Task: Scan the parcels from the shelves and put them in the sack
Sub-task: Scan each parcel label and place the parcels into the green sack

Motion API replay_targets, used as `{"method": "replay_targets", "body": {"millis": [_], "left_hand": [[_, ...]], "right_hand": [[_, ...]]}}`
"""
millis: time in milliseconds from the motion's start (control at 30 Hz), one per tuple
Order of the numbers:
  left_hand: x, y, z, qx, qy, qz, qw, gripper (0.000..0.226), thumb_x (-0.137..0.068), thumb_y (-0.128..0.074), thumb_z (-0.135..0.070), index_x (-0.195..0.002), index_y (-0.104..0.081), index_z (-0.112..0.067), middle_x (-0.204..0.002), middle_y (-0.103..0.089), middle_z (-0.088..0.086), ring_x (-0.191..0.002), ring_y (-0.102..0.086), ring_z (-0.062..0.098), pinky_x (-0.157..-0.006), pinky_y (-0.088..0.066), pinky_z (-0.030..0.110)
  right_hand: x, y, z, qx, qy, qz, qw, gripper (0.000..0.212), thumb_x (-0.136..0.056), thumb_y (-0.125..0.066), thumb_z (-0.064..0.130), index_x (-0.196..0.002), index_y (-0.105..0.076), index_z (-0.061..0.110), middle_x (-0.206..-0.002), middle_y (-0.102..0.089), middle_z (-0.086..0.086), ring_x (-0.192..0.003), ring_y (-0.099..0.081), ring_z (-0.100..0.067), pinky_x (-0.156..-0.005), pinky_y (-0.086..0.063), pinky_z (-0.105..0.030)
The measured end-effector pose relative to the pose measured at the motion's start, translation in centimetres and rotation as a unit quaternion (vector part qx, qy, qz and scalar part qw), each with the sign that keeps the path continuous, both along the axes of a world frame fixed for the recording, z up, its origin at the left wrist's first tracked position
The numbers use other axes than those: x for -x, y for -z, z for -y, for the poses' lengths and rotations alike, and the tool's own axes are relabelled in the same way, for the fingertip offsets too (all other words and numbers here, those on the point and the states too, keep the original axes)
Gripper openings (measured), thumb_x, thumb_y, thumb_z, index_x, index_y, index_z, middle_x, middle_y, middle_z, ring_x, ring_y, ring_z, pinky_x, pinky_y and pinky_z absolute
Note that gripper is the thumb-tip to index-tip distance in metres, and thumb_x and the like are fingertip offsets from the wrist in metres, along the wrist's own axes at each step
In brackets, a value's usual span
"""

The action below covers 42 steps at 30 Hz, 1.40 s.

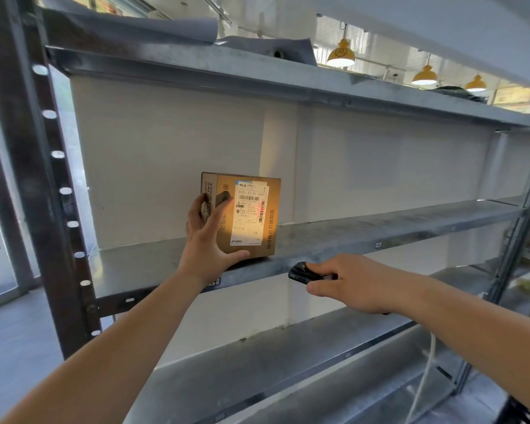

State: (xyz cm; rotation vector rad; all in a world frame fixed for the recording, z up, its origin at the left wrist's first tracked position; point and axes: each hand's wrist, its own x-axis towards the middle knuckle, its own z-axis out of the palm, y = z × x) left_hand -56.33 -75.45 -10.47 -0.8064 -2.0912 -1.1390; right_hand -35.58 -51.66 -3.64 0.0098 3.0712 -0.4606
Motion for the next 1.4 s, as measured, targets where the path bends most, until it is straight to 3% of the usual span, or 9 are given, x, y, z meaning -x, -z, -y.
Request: {"method": "replay_targets", "body": {"millis": [667,867,1167,1400], "left_hand": [[-0.1,-0.1,0.0,0.000,-0.009,0.009,1.000,0.122,-0.061,-0.101,-0.039,-0.149,-0.022,-0.069,-0.167,0.005,-0.015,-0.156,-0.009,0.028,-0.116,-0.032,0.052],[-0.1,0.1,-0.2,-0.005,-0.010,0.004,1.000,0.121,-0.060,-0.101,-0.040,-0.149,-0.024,-0.068,-0.166,0.004,-0.014,-0.156,-0.009,0.029,-0.113,-0.029,0.045],[-0.1,0.4,-0.4,-0.010,-0.016,0.001,1.000,0.120,-0.060,-0.100,-0.042,-0.149,-0.024,-0.068,-0.167,0.002,-0.013,-0.156,-0.010,0.028,-0.112,-0.029,0.044],[-0.4,0.9,-0.7,-0.014,-0.022,0.001,1.000,0.121,-0.061,-0.100,-0.040,-0.150,-0.023,-0.067,-0.167,0.003,-0.011,-0.156,-0.010,0.029,-0.113,-0.029,0.044]], "right_hand": [[-0.8,-0.3,-0.2,-0.033,0.001,-0.009,0.999,0.048,-0.101,-0.051,0.060,-0.146,-0.053,0.043,-0.078,-0.059,0.016,-0.066,-0.058,-0.004,-0.058,-0.037,-0.019],[-0.7,-0.3,-0.3,-0.038,-0.001,-0.004,0.999,0.052,-0.101,-0.051,0.060,-0.150,-0.048,0.042,-0.082,-0.061,0.015,-0.069,-0.061,-0.005,-0.058,-0.039,-0.018],[-0.4,0.2,-1.4,-0.030,-0.002,-0.003,1.000,0.044,-0.100,-0.052,0.060,-0.141,-0.056,0.043,-0.083,-0.064,0.011,-0.069,-0.061,-0.007,-0.061,-0.040,-0.023],[-0.4,0.3,-1.6,-0.038,-0.005,-0.012,0.999,0.048,-0.100,-0.052,0.060,-0.145,-0.052,0.045,-0.085,-0.061,0.015,-0.069,-0.060,-0.004,-0.060,-0.037,-0.018]]}}
